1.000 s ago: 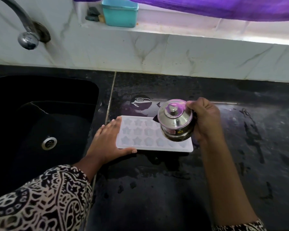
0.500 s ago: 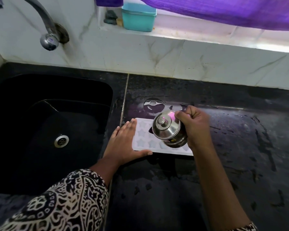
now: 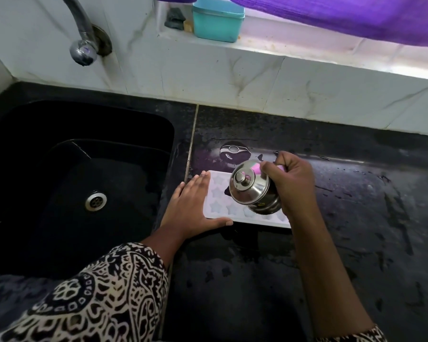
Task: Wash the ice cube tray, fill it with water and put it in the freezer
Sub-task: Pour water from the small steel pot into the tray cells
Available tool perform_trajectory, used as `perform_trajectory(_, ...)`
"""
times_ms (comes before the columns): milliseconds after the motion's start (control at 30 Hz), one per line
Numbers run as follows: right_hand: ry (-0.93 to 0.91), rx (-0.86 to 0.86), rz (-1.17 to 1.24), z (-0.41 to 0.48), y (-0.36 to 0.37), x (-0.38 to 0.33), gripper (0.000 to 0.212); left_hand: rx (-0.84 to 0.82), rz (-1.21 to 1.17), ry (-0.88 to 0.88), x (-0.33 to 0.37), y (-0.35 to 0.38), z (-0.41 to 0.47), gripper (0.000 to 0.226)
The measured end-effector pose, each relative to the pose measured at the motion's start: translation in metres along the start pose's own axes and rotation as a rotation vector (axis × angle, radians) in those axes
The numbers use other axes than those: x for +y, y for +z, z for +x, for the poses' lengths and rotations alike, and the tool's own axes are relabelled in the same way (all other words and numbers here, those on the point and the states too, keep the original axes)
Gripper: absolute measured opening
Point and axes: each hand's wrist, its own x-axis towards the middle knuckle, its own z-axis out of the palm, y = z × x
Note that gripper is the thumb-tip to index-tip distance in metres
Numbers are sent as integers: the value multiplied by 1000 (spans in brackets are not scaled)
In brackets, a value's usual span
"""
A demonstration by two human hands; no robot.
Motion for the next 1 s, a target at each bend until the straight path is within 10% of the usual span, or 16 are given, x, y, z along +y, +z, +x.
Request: perform_trajectory(1000,-73,-11,-120,1,-8,-11,35,-36,-13,-3,2,-5,-1,133)
